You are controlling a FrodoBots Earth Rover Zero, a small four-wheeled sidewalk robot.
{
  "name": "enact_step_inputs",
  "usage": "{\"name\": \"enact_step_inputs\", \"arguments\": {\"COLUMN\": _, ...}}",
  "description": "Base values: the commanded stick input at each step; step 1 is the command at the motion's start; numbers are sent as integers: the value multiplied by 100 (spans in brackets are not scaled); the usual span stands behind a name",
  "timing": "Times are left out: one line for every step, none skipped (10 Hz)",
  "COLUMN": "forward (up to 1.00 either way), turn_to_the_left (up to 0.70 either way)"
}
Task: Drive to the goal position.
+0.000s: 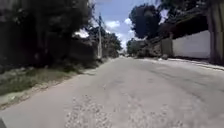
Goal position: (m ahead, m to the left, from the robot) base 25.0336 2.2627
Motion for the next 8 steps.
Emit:
{"name": "enact_step_inputs", "arguments": {"forward": 100, "turn_to_the_left": 0}}
{"name": "enact_step_inputs", "arguments": {"forward": 100, "turn_to_the_left": -28}}
{"name": "enact_step_inputs", "arguments": {"forward": 100, "turn_to_the_left": -40}}
{"name": "enact_step_inputs", "arguments": {"forward": 100, "turn_to_the_left": -11}}
{"name": "enact_step_inputs", "arguments": {"forward": 100, "turn_to_the_left": 0}}
{"name": "enact_step_inputs", "arguments": {"forward": 100, "turn_to_the_left": 0}}
{"name": "enact_step_inputs", "arguments": {"forward": 100, "turn_to_the_left": 0}}
{"name": "enact_step_inputs", "arguments": {"forward": 100, "turn_to_the_left": -17}}
